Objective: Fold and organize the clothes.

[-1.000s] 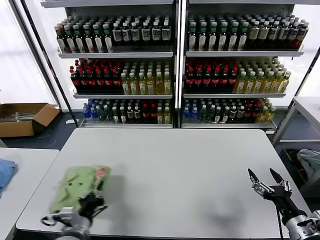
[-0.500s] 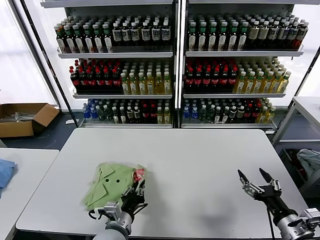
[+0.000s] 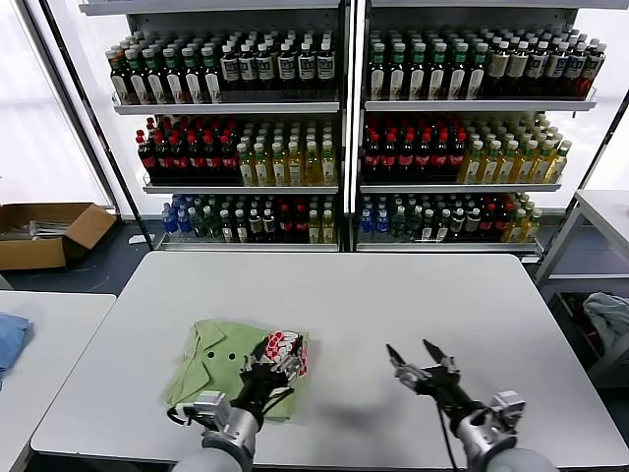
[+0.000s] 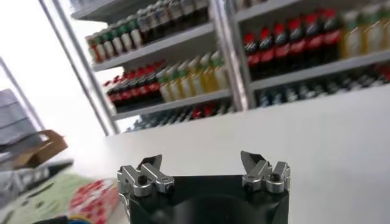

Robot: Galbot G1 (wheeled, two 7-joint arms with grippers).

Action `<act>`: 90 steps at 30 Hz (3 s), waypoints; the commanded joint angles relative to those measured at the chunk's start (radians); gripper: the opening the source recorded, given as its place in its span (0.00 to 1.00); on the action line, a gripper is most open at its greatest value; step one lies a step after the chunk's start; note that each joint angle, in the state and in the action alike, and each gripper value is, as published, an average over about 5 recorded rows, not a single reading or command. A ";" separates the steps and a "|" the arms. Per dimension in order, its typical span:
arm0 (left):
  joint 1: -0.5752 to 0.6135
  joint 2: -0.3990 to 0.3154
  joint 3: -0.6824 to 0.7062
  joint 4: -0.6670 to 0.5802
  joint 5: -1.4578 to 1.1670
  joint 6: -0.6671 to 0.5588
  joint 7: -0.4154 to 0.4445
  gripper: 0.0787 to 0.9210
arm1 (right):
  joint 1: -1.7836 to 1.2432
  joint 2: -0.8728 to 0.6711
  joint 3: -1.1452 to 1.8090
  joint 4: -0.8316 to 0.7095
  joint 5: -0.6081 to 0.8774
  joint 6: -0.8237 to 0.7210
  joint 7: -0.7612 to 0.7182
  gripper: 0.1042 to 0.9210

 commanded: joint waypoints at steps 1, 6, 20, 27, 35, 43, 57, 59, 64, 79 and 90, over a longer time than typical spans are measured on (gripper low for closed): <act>0.058 0.041 -0.274 -0.165 -0.082 -0.009 0.014 0.82 | 0.228 0.083 -0.418 -0.166 -0.004 -0.086 0.106 0.88; 0.097 0.012 -0.274 -0.175 -0.052 -0.009 0.016 0.88 | 0.274 0.135 -0.483 -0.253 0.000 -0.092 0.158 0.88; 0.110 -0.035 -0.221 -0.131 0.012 -0.011 0.034 0.88 | 0.246 0.146 -0.498 -0.262 0.002 -0.122 0.162 0.80; 0.120 -0.038 -0.226 -0.132 0.008 -0.011 0.031 0.88 | 0.248 0.153 -0.473 -0.246 0.010 -0.124 0.164 0.55; 0.133 -0.041 -0.233 -0.120 0.007 -0.014 0.031 0.88 | 0.228 0.078 -0.406 -0.172 -0.077 -0.142 0.075 0.27; 0.142 -0.042 -0.239 -0.116 0.003 -0.016 0.031 0.88 | 0.149 -0.124 -0.229 -0.043 -0.130 -0.146 -0.059 0.04; 0.133 -0.056 -0.210 -0.101 0.000 -0.010 0.022 0.88 | 0.003 -0.289 0.043 -0.050 -0.353 -0.058 -0.157 0.04; 0.136 -0.059 -0.211 -0.102 -0.001 -0.010 0.021 0.88 | -0.006 -0.278 0.042 -0.040 -0.382 -0.029 -0.152 0.04; 0.148 -0.060 -0.219 -0.110 -0.013 -0.010 0.020 0.88 | -0.014 -0.257 0.069 -0.032 -0.416 -0.021 -0.122 0.16; 0.154 -0.058 -0.226 -0.111 -0.046 -0.011 0.016 0.88 | 0.059 -0.111 -0.008 -0.013 -0.386 0.010 -0.042 0.67; 0.171 -0.060 -0.229 -0.105 -0.040 -0.014 0.022 0.88 | 0.175 0.053 -0.211 -0.268 -0.348 0.001 0.005 0.88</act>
